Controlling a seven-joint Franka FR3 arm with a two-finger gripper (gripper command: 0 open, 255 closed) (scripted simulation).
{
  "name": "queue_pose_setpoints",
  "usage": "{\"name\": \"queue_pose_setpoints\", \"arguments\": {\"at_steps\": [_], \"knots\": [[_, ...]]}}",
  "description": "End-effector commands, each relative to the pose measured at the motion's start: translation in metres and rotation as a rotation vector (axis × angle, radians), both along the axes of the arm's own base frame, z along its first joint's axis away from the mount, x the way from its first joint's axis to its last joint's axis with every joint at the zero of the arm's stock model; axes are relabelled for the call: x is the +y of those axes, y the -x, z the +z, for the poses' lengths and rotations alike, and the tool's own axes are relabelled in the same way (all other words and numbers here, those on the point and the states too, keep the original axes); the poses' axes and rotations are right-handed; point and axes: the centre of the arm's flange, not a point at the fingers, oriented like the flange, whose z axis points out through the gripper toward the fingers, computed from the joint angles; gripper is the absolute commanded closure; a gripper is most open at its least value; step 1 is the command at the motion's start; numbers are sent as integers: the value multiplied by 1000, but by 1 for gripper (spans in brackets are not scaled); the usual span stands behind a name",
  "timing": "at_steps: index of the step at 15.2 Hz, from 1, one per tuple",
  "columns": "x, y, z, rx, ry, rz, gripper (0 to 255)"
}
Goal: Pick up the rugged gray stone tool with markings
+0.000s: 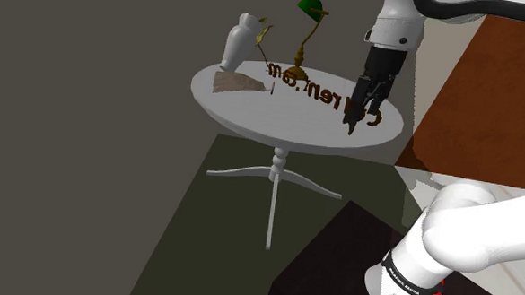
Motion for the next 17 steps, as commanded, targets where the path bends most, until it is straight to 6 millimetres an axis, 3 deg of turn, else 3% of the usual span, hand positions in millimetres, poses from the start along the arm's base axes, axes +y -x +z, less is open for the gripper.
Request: {"name": "queue_pose_setpoints", "arguments": {"at_steps": [1, 9, 17], "knots": [[0, 0, 0, 0, 0, 0, 0], [-69, -52, 32, -61, 75, -366, 0], [-149, -75, 72, -121, 150, -732, 0]]}}
